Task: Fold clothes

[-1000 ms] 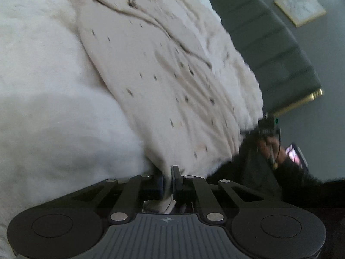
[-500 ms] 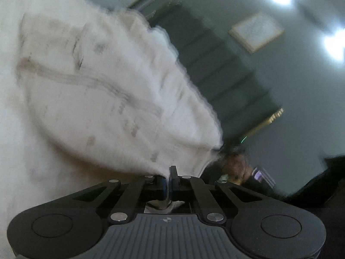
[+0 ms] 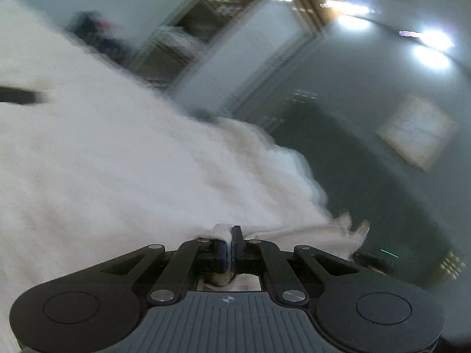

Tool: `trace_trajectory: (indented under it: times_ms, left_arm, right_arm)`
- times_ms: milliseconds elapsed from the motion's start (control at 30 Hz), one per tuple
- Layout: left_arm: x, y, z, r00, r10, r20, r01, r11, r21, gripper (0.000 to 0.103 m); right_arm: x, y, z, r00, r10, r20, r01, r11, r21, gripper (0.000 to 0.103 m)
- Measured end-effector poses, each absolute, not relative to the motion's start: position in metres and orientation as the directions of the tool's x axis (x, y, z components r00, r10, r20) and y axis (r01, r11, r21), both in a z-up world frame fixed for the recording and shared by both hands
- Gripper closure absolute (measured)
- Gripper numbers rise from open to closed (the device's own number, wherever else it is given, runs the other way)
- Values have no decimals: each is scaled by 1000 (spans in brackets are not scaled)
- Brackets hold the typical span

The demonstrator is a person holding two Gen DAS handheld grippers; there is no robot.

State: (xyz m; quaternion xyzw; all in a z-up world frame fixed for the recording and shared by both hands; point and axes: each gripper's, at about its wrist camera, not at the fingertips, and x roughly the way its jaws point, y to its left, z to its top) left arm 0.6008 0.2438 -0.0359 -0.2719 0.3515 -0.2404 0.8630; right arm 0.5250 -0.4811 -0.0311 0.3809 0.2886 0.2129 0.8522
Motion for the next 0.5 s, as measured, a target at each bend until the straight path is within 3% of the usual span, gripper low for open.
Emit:
trace_trajectory:
  times_ms: [33,67,133,200,267,367,433,500]
  left_arm:
    - [613,237,-43,644,-554,-527,164,773,-612,80]
    - [616,229,-49,654,-514,-555,137,802,-581,63]
    - [611,214,-59,663,-461,-590,123,844,-522,51]
    - [583,211,-65,643,-470,-604,162,855,-493,49]
    - [543,215,-69,645,-495,-583,196,844,-499,37]
    - [491,230,-80,672,-510,-537,185,818,-545,29]
    - [452,247,-94,682,-534,-500,162,777,-609,26]
    - [439,252,-109,660,-541,-522,148,775,-615,26]
  right_arm:
    - [552,-477,-39,766,515,-385,-68,661,748,74]
    - [581,-467,-56,766,378,-520,112,718,687,64]
    - [588,-460,-68,750,343,-566,166,731,662,64]
    - [570,-453,-82,747,336,-573,140,764,630,64]
    - [542,-449,-92,754,341,-561,90,793,603,63]
    - [490,-458,-110,770,396,-501,22,767,641,56]
    - [471,-461,-115,768,415,-488,-8,768,640,55]
    - [462,-465,-117,761,430,-485,-38,776,630,54]
